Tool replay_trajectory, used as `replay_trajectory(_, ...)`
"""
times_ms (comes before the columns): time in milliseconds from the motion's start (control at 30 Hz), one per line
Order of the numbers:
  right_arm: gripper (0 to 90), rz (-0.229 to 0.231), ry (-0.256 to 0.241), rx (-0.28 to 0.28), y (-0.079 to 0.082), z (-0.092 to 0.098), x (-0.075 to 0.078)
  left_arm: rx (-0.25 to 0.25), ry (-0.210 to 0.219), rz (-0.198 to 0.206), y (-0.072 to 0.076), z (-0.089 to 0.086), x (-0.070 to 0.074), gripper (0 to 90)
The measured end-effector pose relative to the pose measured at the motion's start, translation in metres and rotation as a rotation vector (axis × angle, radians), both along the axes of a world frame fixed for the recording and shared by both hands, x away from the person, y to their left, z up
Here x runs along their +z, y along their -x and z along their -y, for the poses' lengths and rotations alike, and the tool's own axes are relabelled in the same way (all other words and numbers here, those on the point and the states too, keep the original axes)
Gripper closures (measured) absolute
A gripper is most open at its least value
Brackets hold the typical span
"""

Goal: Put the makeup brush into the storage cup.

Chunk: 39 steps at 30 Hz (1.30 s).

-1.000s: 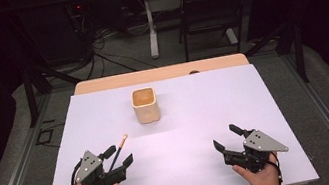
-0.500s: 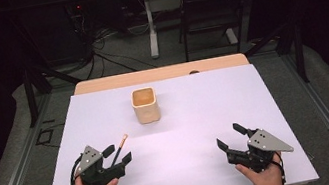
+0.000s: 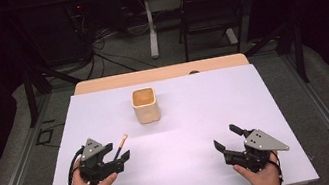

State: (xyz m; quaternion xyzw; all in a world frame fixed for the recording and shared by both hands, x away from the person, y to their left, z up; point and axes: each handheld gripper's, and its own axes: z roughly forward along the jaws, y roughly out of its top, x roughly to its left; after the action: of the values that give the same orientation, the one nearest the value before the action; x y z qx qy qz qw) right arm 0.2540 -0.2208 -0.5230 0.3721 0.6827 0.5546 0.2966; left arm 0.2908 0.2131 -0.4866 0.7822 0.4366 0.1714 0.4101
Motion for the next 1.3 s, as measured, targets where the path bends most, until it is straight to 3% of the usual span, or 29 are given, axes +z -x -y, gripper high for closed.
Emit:
replay_trajectory(400,25.2,0.010,-0.016,-0.006,-0.001,0.001,-0.001,0.021,-0.051,-0.056,-0.006,-0.004,0.003,31.5)
replay_trajectory(533,25.3,-0.005,-0.001,-0.001,0.000,0.001,0.000,0.027,-0.067,-0.078,-0.007,-0.004,0.006,32.1)
replay_trajectory(933,25.7,-0.003,-0.011,-0.003,-0.001,0.001,-0.001,0.026,-0.152,-0.144,-0.011,-0.006,0.017,32.6)
replay_trajectory(1033,25.7,-0.001,-0.014,-0.003,-0.001,0.000,-0.001,0.032,-0.156,-0.142,-0.012,-0.006,0.018,32.7)
replay_trajectory(1300,25.7,-0.002,-0.013,-0.003,-0.001,0.001,-0.001,0.037,-0.186,-0.195,-0.018,-0.007,0.020,32.8)
